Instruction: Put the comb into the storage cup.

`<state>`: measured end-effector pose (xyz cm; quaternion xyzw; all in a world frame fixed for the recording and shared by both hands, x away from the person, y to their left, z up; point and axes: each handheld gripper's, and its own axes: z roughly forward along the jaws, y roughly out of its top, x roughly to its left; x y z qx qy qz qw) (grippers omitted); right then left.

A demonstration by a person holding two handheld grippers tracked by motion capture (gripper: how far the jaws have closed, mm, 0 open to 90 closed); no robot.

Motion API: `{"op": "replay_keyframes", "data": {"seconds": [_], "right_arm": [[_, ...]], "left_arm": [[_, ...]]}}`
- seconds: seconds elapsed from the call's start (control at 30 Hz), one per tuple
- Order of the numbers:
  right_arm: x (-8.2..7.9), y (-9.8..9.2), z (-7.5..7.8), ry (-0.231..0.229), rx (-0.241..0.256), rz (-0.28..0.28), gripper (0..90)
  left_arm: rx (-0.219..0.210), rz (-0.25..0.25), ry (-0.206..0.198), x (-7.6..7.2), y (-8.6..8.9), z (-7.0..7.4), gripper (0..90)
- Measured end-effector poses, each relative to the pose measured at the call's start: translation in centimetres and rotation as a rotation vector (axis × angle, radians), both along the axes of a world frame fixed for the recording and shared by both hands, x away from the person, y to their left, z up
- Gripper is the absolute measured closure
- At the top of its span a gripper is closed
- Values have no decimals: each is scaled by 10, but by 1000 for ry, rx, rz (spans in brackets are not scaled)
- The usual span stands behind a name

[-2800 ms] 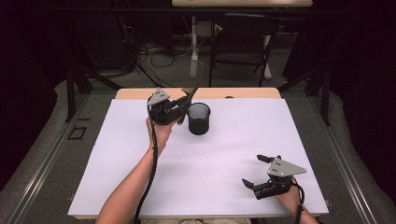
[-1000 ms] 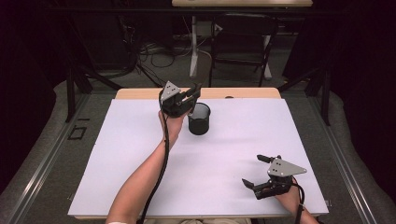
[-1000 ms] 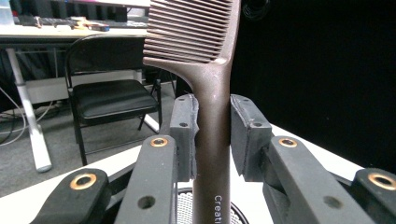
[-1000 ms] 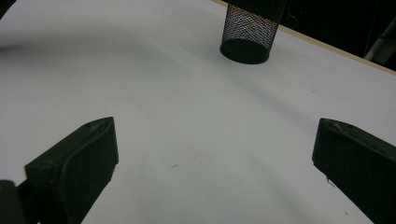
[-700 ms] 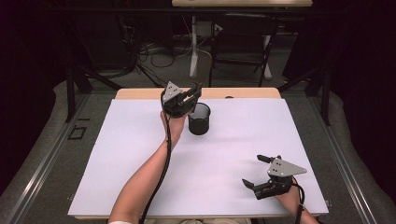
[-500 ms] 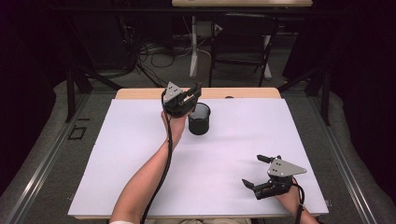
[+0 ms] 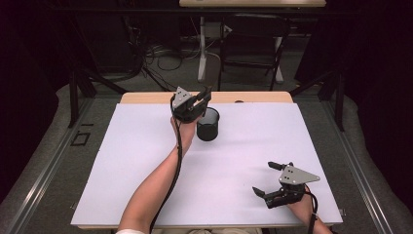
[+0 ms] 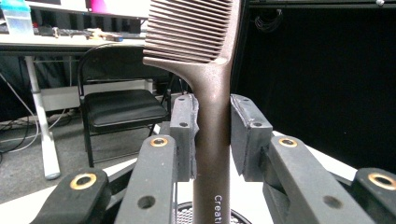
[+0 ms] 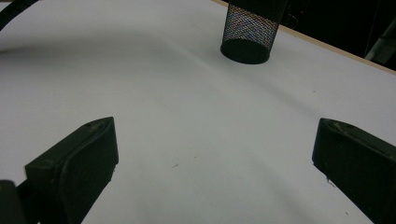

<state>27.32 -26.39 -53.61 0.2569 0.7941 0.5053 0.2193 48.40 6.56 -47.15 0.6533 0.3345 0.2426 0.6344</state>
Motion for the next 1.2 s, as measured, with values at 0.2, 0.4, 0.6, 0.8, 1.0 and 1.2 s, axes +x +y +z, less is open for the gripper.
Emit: {"op": "replay_keyframes", "data": {"seconds": [0.2, 0.4, 0.6, 0.8, 1.0, 1.2], "right_arm": [[0, 0, 0, 1, -1, 0, 0], [0, 0, 0, 1, -2, 0, 0], [0, 0, 0, 3, -1, -1, 0], [0, 0, 0, 3, -1, -1, 0], [0, 0, 0, 4, 0, 1, 0], [0, 0, 0, 4, -1, 1, 0]], "left_arm": [[-12, 4, -5, 2, 0, -3, 723], [-13, 11, 9, 4, -2, -8, 723], [-17, 12, 21, 7, -3, -13, 723], [-19, 14, 37, 8, -4, -17, 723], [-14, 10, 42, 10, -5, -18, 723], [-11, 10, 48, 10, -5, -19, 723]]}}
